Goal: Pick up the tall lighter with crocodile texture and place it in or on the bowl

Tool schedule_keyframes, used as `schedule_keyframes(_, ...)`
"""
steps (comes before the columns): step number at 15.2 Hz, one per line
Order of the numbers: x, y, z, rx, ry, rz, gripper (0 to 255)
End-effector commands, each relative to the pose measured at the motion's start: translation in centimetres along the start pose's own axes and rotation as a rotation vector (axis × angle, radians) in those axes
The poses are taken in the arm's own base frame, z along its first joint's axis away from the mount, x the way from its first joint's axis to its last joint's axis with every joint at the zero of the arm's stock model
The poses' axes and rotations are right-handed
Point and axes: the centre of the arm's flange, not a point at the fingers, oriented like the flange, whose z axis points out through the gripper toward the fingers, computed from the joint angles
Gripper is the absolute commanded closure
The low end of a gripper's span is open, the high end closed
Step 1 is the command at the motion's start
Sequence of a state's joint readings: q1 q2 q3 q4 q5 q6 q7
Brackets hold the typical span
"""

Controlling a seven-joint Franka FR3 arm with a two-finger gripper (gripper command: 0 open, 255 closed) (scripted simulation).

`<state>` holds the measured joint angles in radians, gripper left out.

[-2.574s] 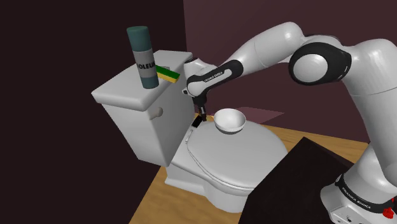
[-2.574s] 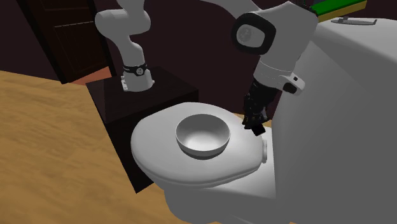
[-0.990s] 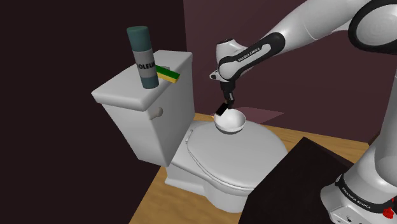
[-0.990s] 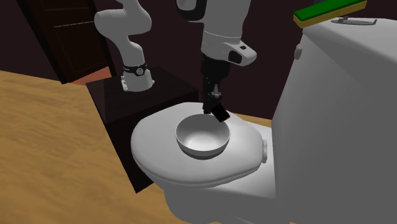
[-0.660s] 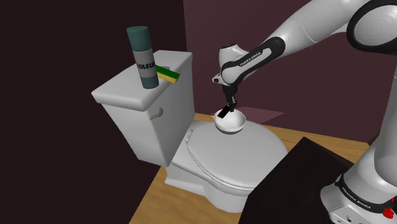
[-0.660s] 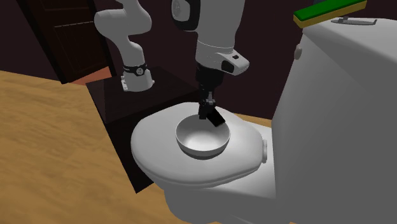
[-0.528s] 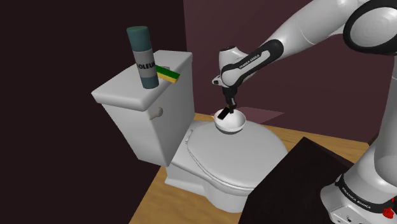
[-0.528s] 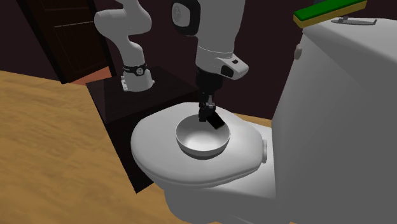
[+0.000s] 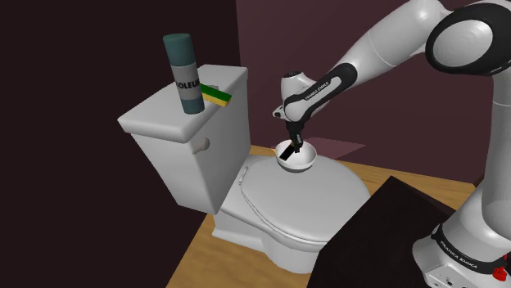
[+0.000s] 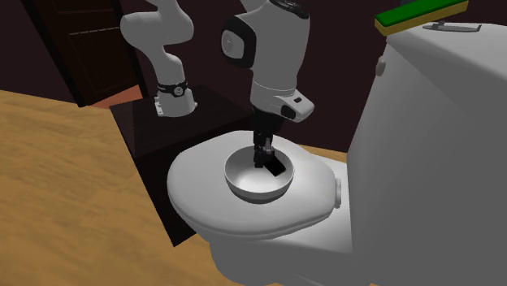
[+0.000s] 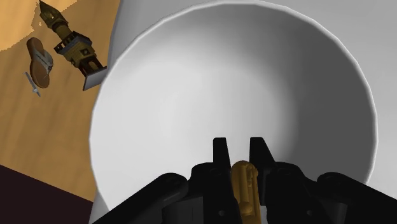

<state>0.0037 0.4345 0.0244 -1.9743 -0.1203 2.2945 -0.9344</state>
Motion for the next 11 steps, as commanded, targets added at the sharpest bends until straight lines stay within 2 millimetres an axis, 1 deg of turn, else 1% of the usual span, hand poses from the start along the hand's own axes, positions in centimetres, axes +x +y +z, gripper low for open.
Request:
schedule_keyframes(1,0.03,0.00,0.28,-0.001,0.000,0.000,255)
schedule_keyframes(6,0.03,0.00,0.28,-0.001,0.000,0.000,255)
schedule_keyframes(7,0.03,0.00,0.28,-0.001,0.000,0.000,0)
schedule_keyframes(11,0.03,0.00,0.28,-0.001,0.000,0.000,0)
